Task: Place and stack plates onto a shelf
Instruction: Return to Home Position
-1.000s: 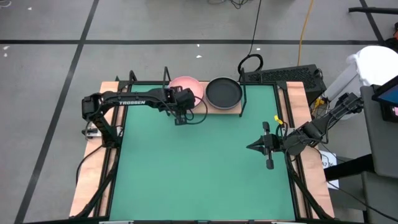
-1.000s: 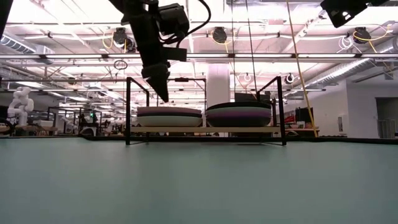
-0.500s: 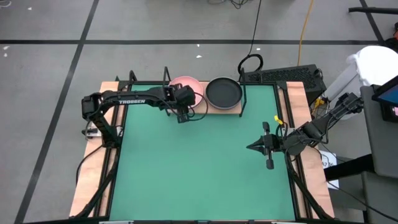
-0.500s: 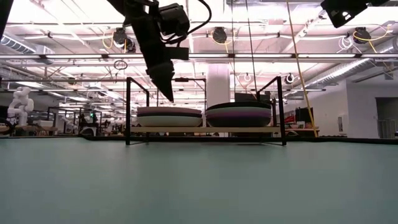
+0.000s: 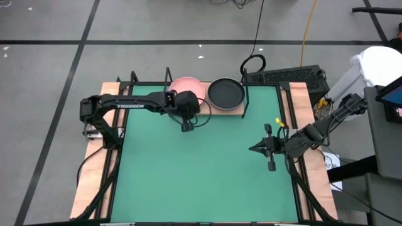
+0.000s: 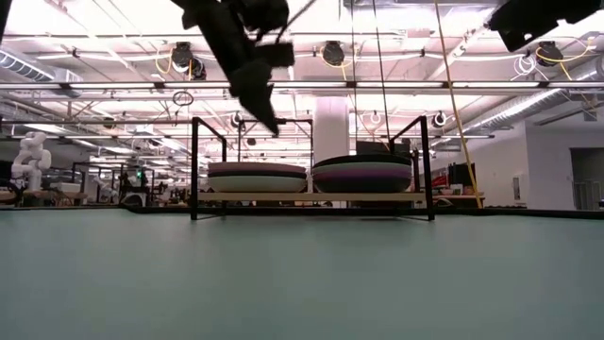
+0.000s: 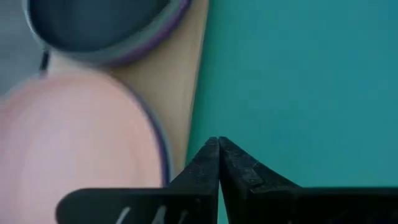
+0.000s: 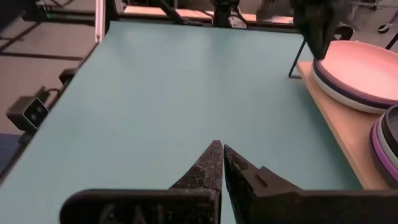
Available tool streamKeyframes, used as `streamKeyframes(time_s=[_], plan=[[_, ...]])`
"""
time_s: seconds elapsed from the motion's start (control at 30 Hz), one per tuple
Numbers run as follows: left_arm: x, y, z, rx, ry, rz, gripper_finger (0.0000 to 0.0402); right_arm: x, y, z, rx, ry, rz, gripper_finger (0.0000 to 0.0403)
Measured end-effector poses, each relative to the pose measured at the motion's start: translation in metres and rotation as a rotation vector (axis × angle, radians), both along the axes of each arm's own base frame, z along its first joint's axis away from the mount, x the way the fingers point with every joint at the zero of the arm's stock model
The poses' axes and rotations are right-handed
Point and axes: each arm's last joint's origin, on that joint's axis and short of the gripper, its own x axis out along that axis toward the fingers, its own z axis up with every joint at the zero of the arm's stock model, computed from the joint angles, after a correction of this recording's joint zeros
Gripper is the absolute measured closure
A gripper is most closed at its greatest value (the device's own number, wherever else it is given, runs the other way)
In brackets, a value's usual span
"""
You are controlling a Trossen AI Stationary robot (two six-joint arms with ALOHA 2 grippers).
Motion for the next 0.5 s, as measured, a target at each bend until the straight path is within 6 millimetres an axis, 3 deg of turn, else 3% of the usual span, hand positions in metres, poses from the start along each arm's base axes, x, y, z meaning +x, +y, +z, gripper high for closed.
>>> streamKeyframes(time_s=[0.33,0.5], plan=[[0.002,-0.069,0.042,0.009,-0.25,-0.108,0.0397,0.0,0.0,-0.007,-0.042,-0.012,-0.008,0.0403],[0.0,-0.103,0.048,-0.02,-0.299,-0.138,0.0397,0.003,0.001,-0.022,-0.099,-0.116,0.023,0.0403]])
